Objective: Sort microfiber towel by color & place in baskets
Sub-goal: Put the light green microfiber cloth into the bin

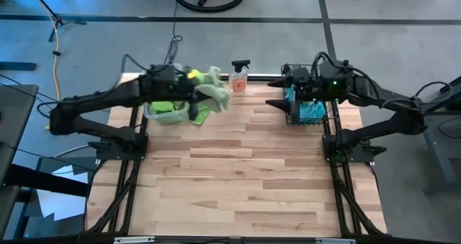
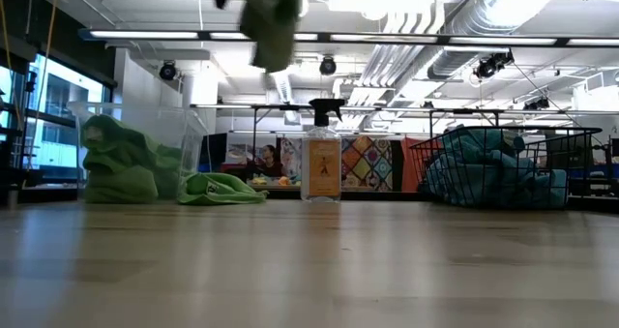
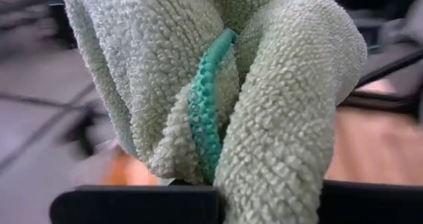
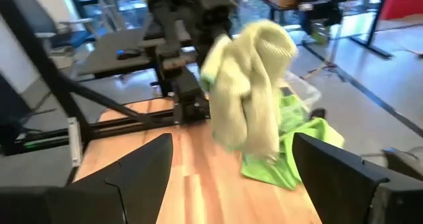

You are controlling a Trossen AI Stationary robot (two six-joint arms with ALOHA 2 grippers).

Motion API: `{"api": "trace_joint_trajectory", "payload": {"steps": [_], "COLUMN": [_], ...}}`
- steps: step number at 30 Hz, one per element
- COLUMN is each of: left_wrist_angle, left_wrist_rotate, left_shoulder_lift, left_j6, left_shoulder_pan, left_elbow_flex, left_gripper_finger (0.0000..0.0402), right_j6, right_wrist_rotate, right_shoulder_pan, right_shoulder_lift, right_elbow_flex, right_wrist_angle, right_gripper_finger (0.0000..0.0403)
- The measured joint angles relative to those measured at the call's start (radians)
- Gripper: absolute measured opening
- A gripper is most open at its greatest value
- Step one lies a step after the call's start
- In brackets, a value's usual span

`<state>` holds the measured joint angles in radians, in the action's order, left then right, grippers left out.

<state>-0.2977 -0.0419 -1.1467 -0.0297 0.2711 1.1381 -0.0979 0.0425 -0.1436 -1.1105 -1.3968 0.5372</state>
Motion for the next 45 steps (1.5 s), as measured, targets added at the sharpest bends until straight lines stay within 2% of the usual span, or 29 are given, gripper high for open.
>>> {"api": "trace_joint_trajectory", "payload": {"steps": [6, 11, 15, 20, 22, 25, 29, 33, 37, 40, 45], "left_wrist_angle": [-0.182, -0.329, -0.485, -0.609, -0.625, -0.691, -0.800, -0.862, -0.832, -0.749, -0.704], "left_wrist_rotate": [0.215, 0.305, 0.414, 0.659, 0.640, 0.547, 0.481, 0.441, 0.391, 0.342, 0.304], "left_shoulder_lift": [0.181, 0.290, 0.328, 0.330, 0.317, 0.276, 0.175, 0.070, -0.028, -0.082, -0.152], "left_j6": [-0.034, -0.012, 0.034, 0.078, 0.079, 0.086, 0.115, 0.061, -0.032, -0.086, -0.106], "left_shoulder_pan": [0.029, 0.049, 0.057, 0.093, 0.143, 0.237, 0.358, 0.461, 0.513, 0.530, 0.564], "left_elbow_flex": [0.000, 0.000, 0.000, 0.000, 0.000, 0.000, 0.000, 0.000, 0.000, 0.000, 0.000], "left_gripper_finger": [0.0005, 0.0005, 0.0005, 0.0005, 0.0005, 0.0005, 0.0005, 0.0005, 0.0005, 0.0005, 0.0005], "right_j6": [0.025, 0.035, 0.028, 0.027, 0.027, 0.031, 0.035, 0.031, 0.031, 0.031, 0.027], "right_wrist_rotate": [-0.042, -0.060, -0.060, -0.075, -0.098, -0.119, -0.121, -0.121, -0.121, -0.121, -0.121], "right_shoulder_pan": [0.000, 0.000, 0.000, 0.000, 0.000, 0.000, 0.000, 0.000, 0.000, 0.000, 0.000], "right_shoulder_lift": [-0.006, -0.018, -0.024, -0.024, -0.024, -0.024, -0.024, -0.024, -0.024, -0.024, -0.024], "right_elbow_flex": [0.000, 0.001, 0.001, 0.001, 0.001, 0.001, 0.001, 0.001, 0.001, 0.001, 0.001], "right_wrist_angle": [0.006, 0.006, 0.006, 0.005, 0.005, 0.005, 0.005, 0.005, 0.005, 0.005, 0.023], "right_gripper_finger": [0.0307, 0.0307, 0.0307, 0.0307, 0.0307, 0.0307, 0.0307, 0.0307, 0.0307, 0.0307, 0.0307]}}
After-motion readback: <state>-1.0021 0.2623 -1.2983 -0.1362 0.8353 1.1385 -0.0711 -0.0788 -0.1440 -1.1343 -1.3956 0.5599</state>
